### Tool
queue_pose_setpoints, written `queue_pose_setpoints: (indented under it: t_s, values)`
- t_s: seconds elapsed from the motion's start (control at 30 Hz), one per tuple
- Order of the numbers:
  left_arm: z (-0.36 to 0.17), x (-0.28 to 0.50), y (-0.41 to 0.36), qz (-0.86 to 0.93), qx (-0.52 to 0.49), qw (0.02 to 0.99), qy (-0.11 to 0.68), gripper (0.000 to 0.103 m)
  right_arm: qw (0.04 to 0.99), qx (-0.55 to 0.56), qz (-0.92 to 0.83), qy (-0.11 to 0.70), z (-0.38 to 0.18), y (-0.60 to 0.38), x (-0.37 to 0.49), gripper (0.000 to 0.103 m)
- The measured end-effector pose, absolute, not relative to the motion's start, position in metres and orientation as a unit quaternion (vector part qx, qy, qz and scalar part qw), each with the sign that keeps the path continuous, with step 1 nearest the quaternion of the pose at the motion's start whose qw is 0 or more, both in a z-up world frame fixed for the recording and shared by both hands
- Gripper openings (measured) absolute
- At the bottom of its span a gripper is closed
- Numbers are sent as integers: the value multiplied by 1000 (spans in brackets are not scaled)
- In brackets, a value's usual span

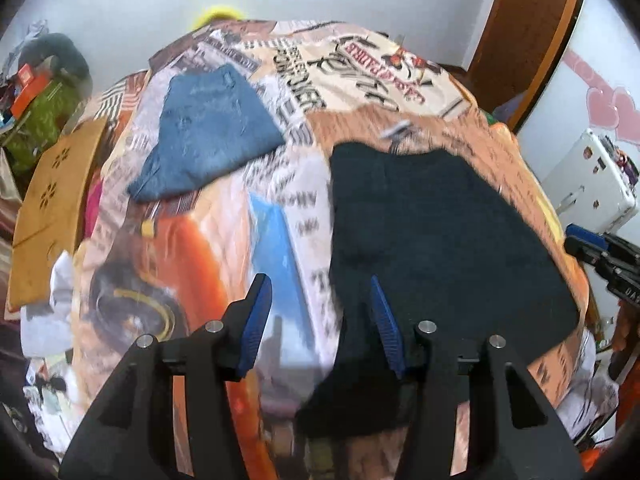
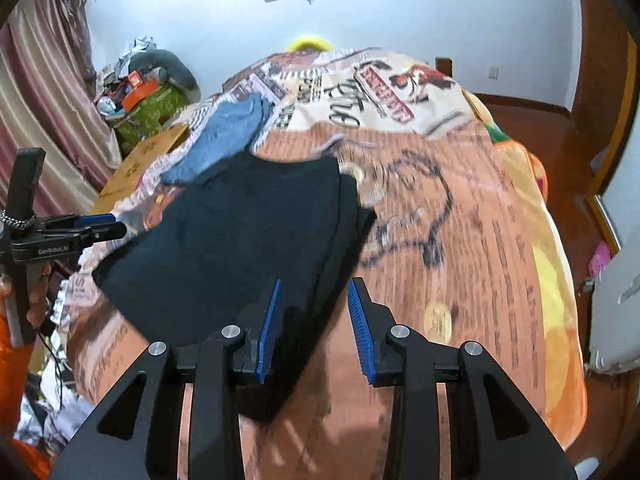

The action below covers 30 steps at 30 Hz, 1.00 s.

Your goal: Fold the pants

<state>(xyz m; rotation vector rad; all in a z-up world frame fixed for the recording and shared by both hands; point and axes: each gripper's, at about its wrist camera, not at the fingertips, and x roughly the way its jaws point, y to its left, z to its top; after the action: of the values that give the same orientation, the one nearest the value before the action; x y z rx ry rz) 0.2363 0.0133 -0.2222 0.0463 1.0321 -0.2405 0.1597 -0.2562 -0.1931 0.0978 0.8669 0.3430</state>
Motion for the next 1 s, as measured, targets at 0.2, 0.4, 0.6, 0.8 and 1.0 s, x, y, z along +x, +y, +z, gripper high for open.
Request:
queue_pose_setpoints:
  t_s: [0.2, 0.4, 0.6, 0.8, 1.0]
  values:
    - [-230, 285, -12, -133, 29, 852, 506, 51, 888, 51, 174, 422, -200, -252, 205, 31]
    - [-255, 318, -35, -141, 50, 834, 531, 52, 874, 44, 185, 447, -217, -245, 241, 31]
    - [-273, 336, -44, -148, 49, 828, 539, 59, 865, 18, 199, 459, -233, -234, 264, 31]
    - [-283, 337, -49, -144, 56, 830, 536, 69, 862, 1, 201, 464, -249, -223, 273, 20]
    - [-279, 335, -50, -148, 58, 830, 534, 71, 889, -6, 196, 414, -228, -227, 258, 12]
